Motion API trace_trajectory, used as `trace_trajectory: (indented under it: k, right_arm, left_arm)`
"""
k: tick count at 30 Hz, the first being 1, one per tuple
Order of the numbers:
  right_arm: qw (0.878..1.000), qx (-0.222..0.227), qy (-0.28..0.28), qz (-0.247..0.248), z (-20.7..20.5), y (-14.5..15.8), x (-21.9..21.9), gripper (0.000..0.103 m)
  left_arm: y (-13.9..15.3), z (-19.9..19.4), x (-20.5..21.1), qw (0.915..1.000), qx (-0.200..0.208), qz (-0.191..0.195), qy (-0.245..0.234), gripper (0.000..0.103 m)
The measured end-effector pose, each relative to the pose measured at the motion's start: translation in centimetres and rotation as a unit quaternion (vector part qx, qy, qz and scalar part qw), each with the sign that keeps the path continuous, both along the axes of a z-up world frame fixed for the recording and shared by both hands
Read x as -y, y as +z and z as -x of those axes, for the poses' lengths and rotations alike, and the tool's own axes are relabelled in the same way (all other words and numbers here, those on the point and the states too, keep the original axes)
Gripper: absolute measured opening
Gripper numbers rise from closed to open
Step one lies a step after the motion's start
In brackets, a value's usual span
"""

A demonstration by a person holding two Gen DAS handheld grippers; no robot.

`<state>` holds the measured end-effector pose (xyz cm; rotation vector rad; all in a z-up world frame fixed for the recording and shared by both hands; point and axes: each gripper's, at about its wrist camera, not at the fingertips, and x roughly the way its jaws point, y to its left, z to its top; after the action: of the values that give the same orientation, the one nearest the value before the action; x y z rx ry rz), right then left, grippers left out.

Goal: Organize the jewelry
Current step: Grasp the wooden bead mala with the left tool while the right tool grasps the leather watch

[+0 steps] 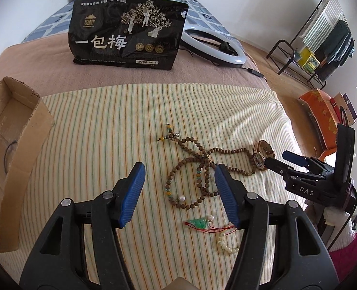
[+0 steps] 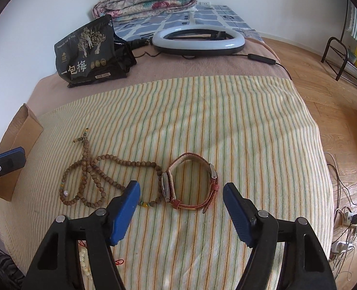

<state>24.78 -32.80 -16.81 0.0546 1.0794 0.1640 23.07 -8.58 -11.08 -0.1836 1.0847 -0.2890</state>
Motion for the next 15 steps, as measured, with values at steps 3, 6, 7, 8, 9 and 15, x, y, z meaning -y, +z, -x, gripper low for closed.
trace_trajectory:
  k: [3,6,7,8,9,15]
  right_arm:
    - [1.000,-0.006,0.006,0.007,-0.3,-0.6,0.0,0.065]
    - [1.000,-0.011,0.004,0.004,-0.5,-1.1,0.4,0.061]
    - [1.000,-0.013,0.004,0.003,-0.5,-1.2,0.5,0.059]
    - [1.000,-0.014,0.004,0.004,-0.6,-1.3,0.6,0.058]
    - [1.000,-0.014,0.005,0.001,-0.6,-1.4,0.7,0.058]
    - [1.000,-0.011,0.007,-0.003,-0.7,-1.4,0.8,0.058]
  left_arm:
    - [-1.1,-0.9,1.0,0.9999,-0.012,0.002,-0.003,0.061]
    - [-2.4,-1.8,2.0,0.9995,-0.029,0.005,-0.007,0.061]
    - [-2.8,-2.1,2.3,0.9994,-0.034,0.005,-0.009,0.061]
    - [-3.1,-2.3,2.6,0.9993,-0.037,0.005,-0.011,0.061]
    - [-3.4,-2.5,3.0,0.9991,-0.039,0.003,-0.014,0.061]
    - [-5.3,-3.7,4.7,0.9982,-0.053,-0.017,-0.020,0.061]
